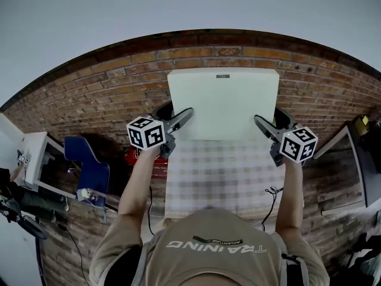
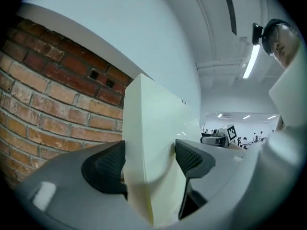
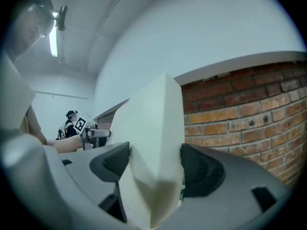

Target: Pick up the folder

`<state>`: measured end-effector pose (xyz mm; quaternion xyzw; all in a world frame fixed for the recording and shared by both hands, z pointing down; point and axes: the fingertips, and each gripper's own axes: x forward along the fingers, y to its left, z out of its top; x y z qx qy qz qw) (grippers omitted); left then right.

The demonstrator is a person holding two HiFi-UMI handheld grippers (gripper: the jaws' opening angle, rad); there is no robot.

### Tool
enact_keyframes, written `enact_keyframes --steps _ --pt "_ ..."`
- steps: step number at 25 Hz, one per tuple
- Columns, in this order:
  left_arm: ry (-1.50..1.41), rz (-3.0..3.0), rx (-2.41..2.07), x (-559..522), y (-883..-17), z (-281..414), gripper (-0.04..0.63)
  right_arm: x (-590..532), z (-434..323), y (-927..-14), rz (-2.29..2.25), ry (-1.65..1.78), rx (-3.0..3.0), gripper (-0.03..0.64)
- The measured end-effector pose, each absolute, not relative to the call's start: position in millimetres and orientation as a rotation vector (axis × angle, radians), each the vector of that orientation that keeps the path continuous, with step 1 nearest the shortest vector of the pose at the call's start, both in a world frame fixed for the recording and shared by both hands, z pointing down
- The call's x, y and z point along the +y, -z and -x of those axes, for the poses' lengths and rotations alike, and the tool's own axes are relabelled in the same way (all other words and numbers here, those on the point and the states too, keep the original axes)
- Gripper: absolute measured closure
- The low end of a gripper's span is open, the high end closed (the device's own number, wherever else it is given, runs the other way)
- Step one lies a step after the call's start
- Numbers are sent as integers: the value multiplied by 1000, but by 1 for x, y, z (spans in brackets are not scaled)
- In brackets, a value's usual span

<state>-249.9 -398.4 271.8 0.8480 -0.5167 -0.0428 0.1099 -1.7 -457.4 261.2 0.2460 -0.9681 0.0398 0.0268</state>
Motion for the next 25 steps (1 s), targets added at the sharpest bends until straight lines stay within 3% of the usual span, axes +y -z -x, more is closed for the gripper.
enact_keyframes --steps 11,25 --pt "210 -2668 -1627 -390 -183 250 272 -444 -1 -190 -835 27 -3107 316" --pt "187 -2677 -1626 -387 -188 247 272 -443 -4 -197 -827 46 -3109 316"
